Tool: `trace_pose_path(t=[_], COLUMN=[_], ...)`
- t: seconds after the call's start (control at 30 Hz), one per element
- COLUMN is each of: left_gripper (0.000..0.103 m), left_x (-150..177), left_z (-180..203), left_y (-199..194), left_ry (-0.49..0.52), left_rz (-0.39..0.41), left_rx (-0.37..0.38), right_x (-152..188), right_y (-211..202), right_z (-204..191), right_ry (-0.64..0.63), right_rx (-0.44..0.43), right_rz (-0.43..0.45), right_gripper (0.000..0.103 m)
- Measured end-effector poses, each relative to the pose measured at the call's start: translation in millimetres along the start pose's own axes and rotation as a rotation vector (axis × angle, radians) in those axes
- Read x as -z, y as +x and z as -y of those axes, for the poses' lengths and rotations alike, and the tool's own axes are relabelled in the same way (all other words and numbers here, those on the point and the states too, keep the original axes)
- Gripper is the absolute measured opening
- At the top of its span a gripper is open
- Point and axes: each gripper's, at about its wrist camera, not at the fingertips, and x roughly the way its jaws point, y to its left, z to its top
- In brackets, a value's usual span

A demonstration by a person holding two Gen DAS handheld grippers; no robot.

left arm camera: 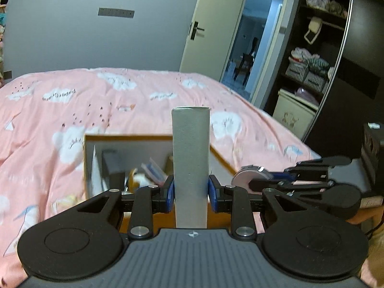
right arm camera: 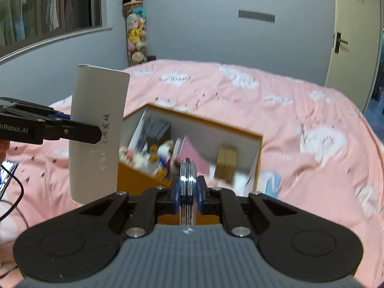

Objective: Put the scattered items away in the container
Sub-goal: 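Lift the white box with the left tool while the right tool carries the compact toward the box, then lower the white box and compact into the tan box with both tools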

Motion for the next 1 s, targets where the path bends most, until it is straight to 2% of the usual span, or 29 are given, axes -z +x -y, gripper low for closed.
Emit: trace_pose_path(t=[0.13, 0.23, 0.33, 0.5, 0.63, 1.0], left_gripper=[0.032, 0.032, 0.032, 0.032, 0.032, 0.032], left_x=[-18.3, -25.4, -22.9, -9.9, -7.2, 2.8], left_z=[-1.3, -11.0, -24.4, -33.9, -32.2, -28.7], left_y=[21.2, 44.8, 67.7, 102.1, 123.4, 169.3], left_ry=[-0.045, -0.158, -0.285, -0.395, -0.424, -0.441], left_rz=[0.037, 0.045, 0.034, 0.024, 0.014, -0.105], left_rx=[0.001, -0.013, -0.022, -0.034, -0.019, -0.013], right_x=[-16.0, -23.7, -26.0, -21.5, -15.3, -5.1], right_y=[11.9, 25.5, 40.5, 63.3, 73.2, 85.4], right_z=[4.1, 5.5, 7.3, 11.3, 8.1, 3.0], right_ry=[-0.024, -0.05, -0.075, -0.072, -0.09, -0.157], right_rx=[0.033, 0.061, 0.093, 0.106, 0.117, 0.191], right_rz=[0.036, 0.049, 0.056, 0.036, 0.023, -0.013], right_gripper=[0.015, 0.015, 0.015, 0.015, 0.015, 0.015])
